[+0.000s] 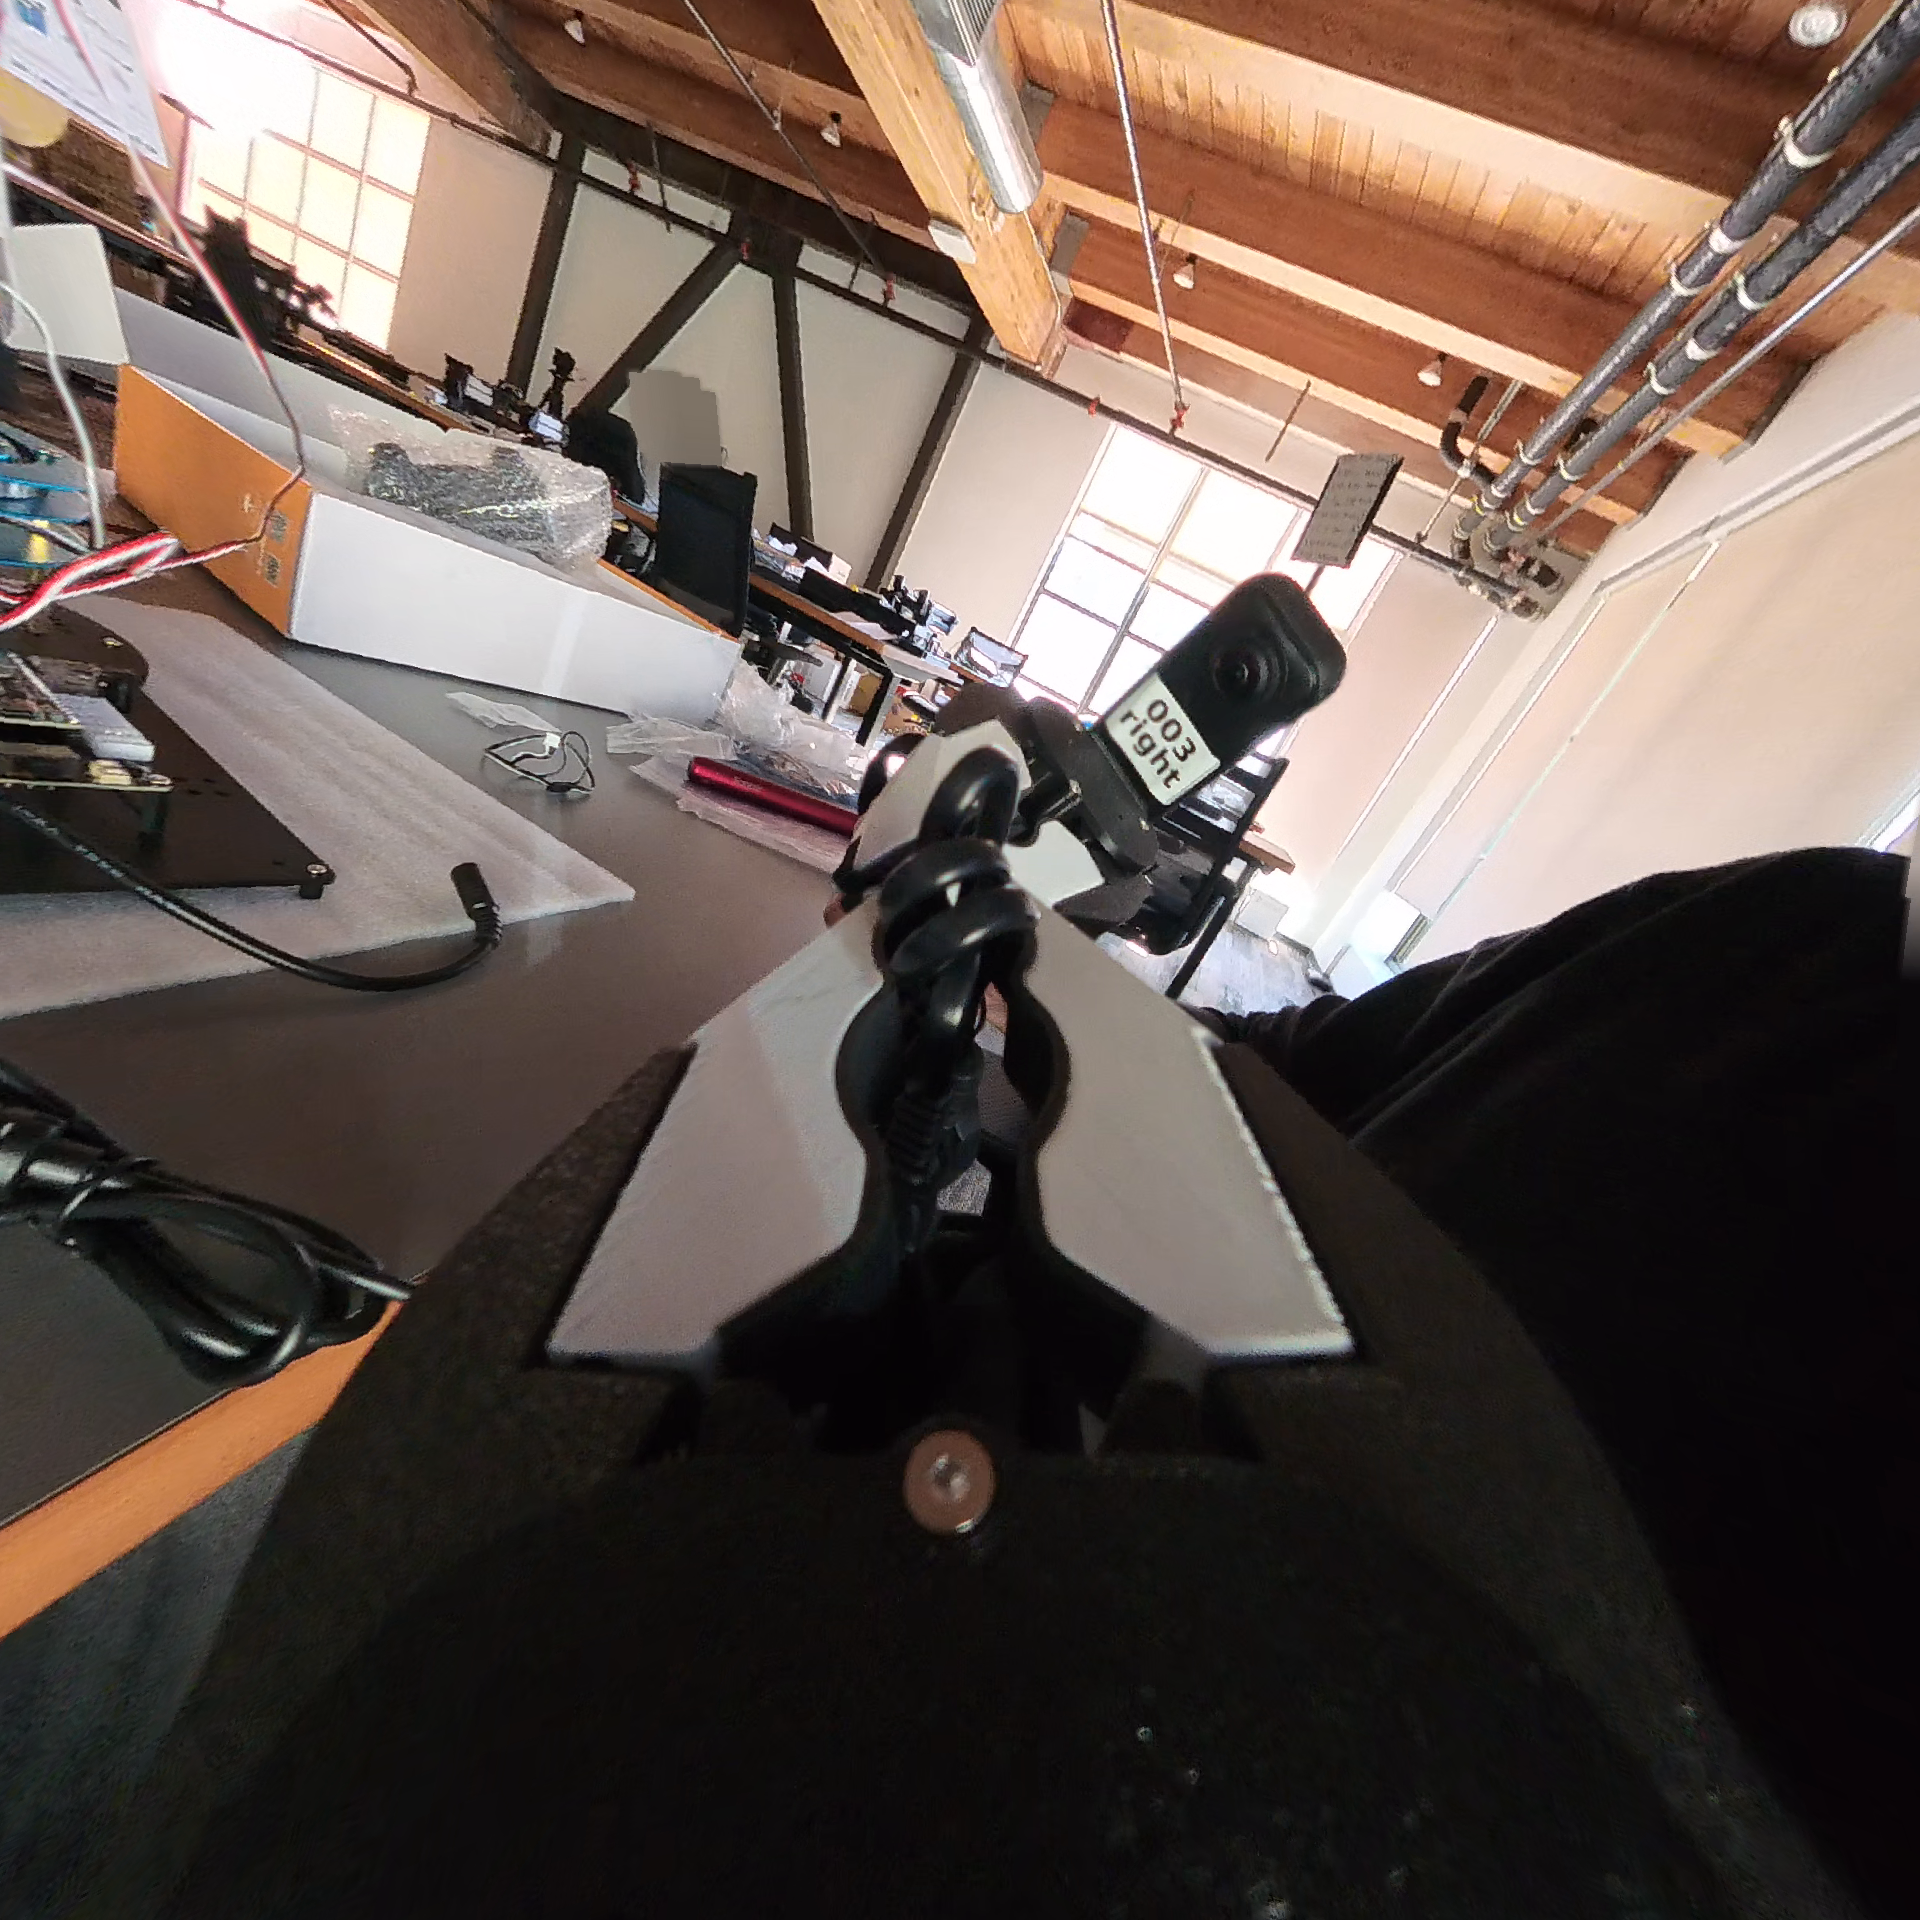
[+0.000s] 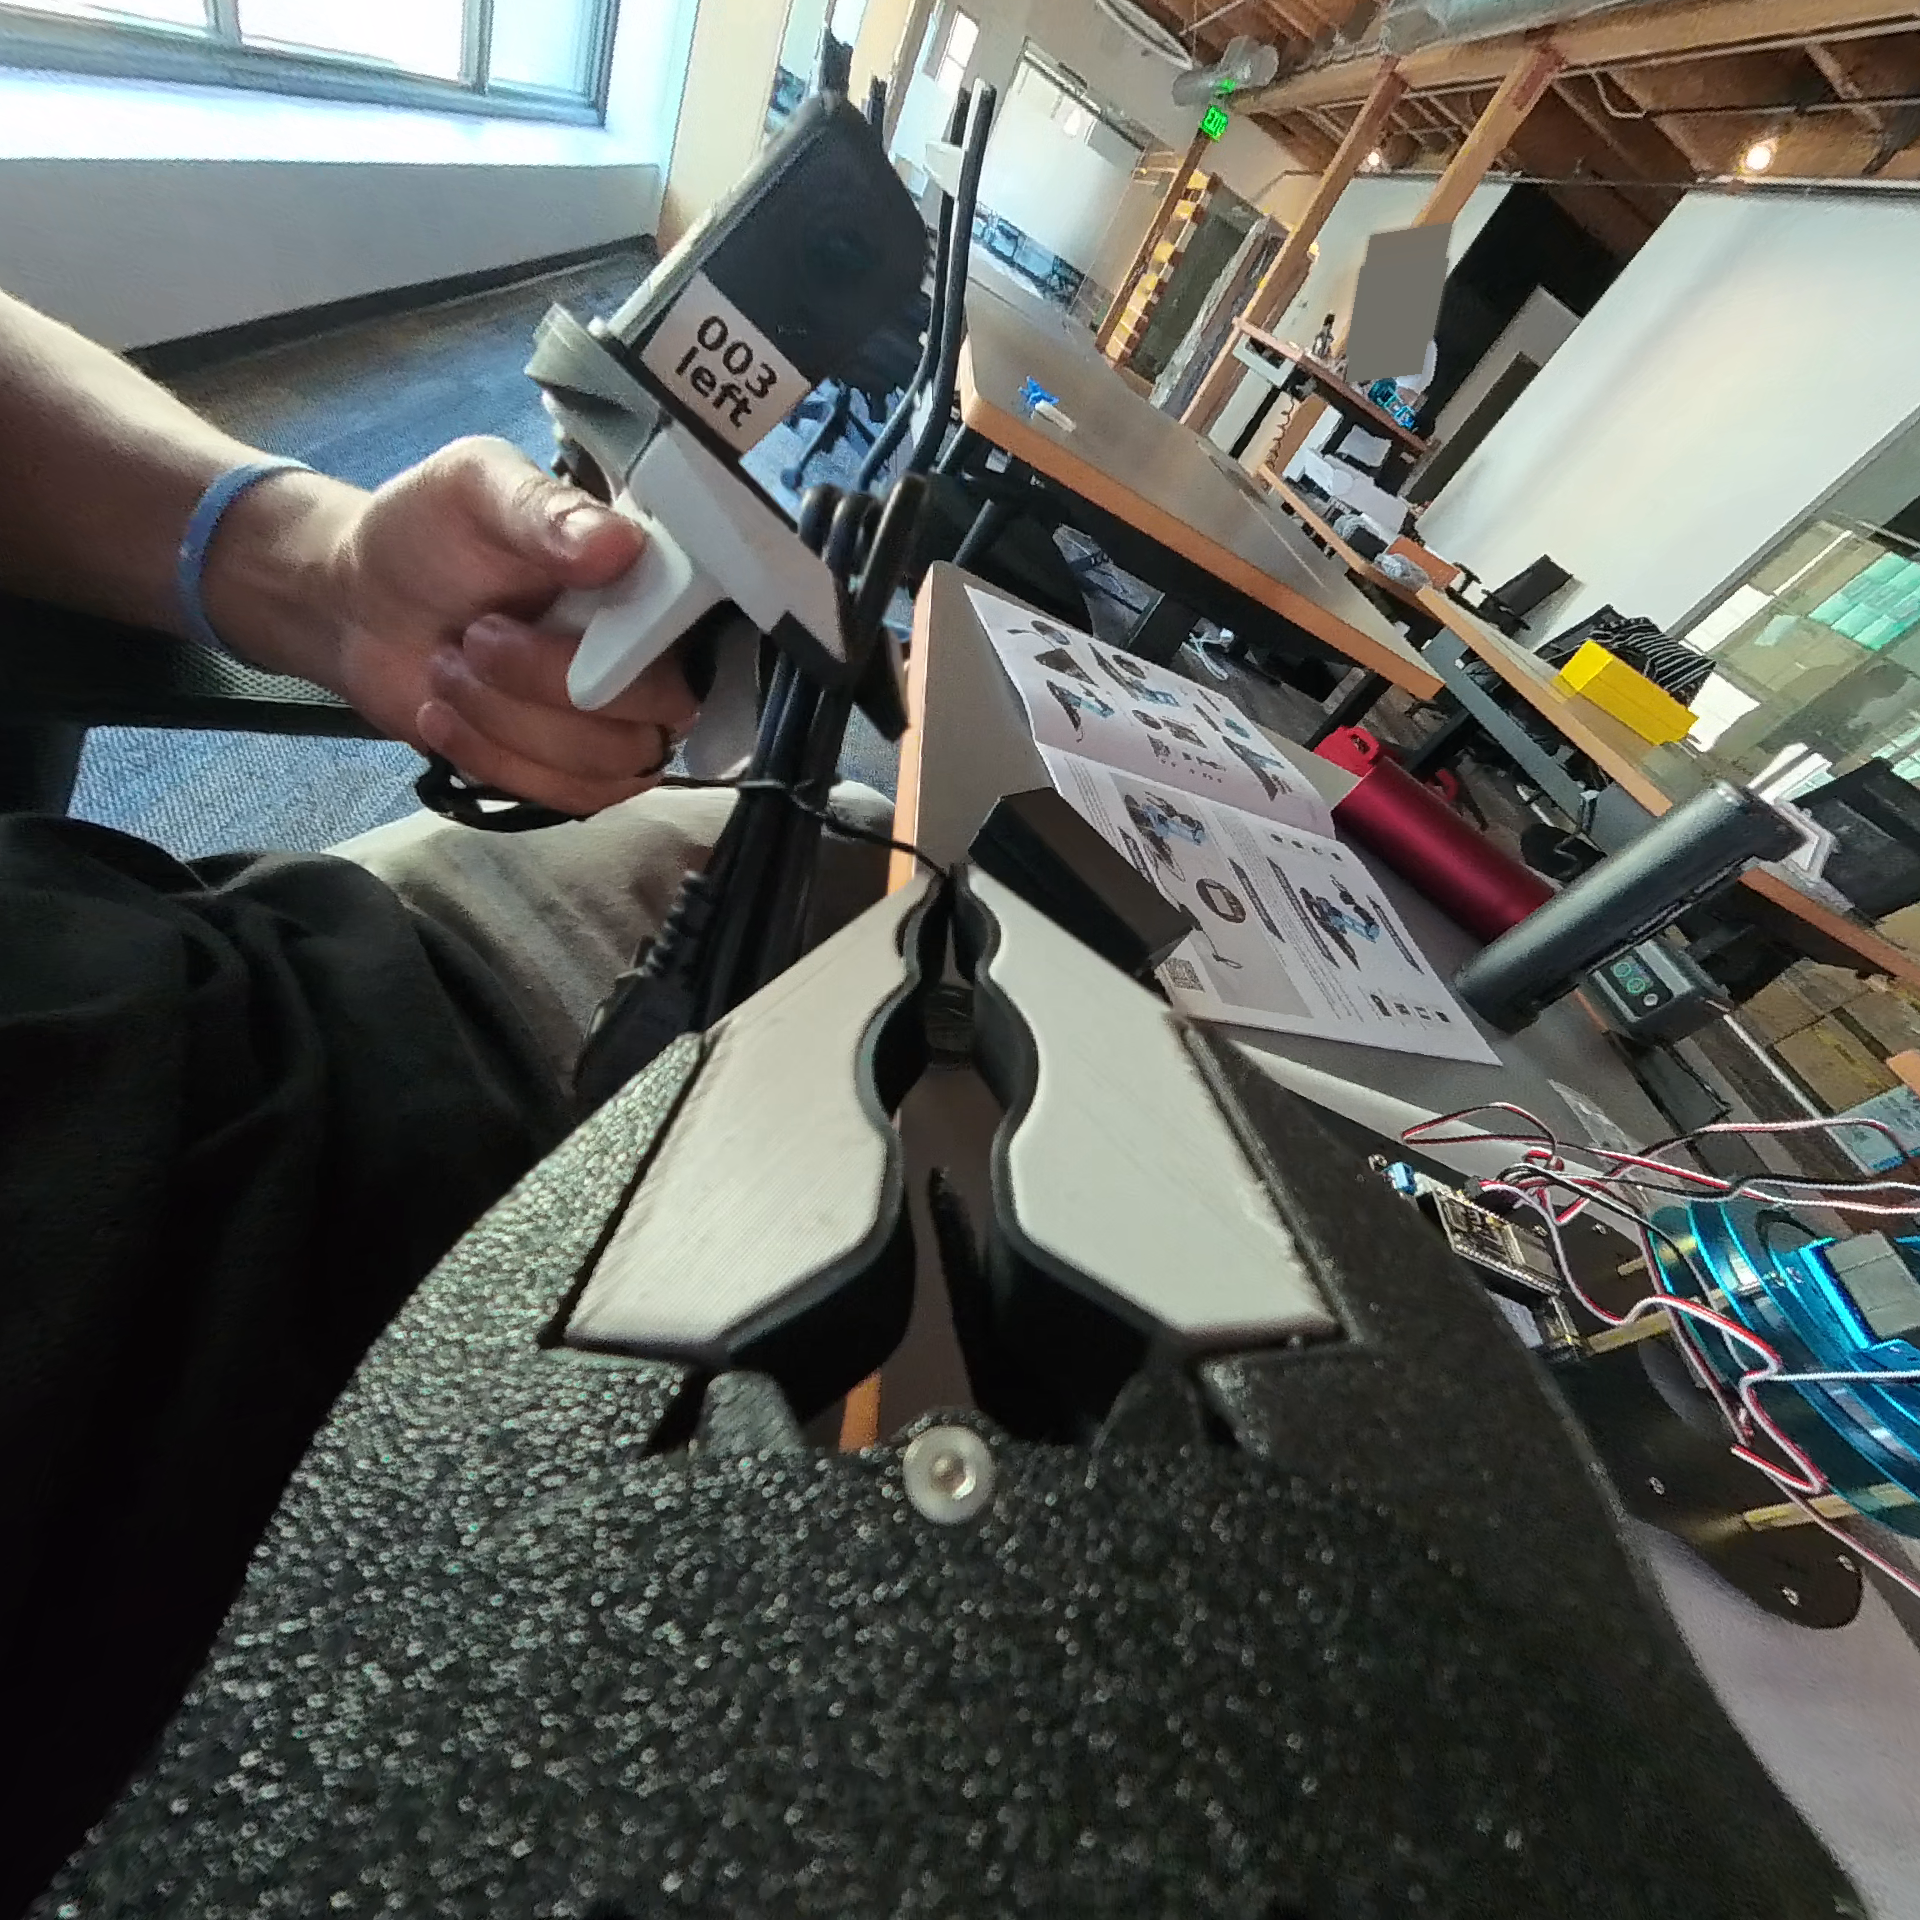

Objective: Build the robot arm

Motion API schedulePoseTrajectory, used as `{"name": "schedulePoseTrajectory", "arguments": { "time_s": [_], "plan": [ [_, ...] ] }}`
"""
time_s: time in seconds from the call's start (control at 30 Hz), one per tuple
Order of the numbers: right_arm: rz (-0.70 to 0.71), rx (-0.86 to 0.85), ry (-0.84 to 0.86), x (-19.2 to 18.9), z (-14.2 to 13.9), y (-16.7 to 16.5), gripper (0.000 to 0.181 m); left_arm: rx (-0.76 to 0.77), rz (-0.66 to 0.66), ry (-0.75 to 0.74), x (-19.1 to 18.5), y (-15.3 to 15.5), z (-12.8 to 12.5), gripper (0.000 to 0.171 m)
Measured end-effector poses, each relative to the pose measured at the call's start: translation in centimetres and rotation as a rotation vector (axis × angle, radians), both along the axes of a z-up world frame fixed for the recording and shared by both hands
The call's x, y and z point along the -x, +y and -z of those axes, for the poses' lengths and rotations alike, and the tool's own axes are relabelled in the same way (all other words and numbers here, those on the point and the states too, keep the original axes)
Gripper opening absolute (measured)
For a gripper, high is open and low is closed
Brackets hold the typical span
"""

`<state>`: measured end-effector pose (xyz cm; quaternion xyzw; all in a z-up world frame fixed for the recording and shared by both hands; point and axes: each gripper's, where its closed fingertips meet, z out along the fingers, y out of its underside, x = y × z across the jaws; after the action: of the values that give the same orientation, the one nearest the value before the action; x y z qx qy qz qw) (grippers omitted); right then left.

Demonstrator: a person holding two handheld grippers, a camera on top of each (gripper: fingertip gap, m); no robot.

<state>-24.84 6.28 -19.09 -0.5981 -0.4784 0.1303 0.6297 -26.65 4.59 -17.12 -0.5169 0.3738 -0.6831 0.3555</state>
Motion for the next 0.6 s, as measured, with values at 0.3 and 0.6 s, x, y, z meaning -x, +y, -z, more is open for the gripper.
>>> {"name": "schedulePoseTrajectory", "arguments": {
  "time_s": [0.3, 0.6],
  "plan": [
    [-0.073, 0.023, 0.076, 0.5, -1.1, -1.0, 0.0, -0.16, -0.043, 0.087, -0.7, -0.6, 1.1, 0.01],
    [0.009, -0.273, -0.276, 0.8, -0.2, -1.6, 0.0, -0.371, -0.193, 0.231, -0.9, 0.9, 2.6, 0.01]
  ]
}}
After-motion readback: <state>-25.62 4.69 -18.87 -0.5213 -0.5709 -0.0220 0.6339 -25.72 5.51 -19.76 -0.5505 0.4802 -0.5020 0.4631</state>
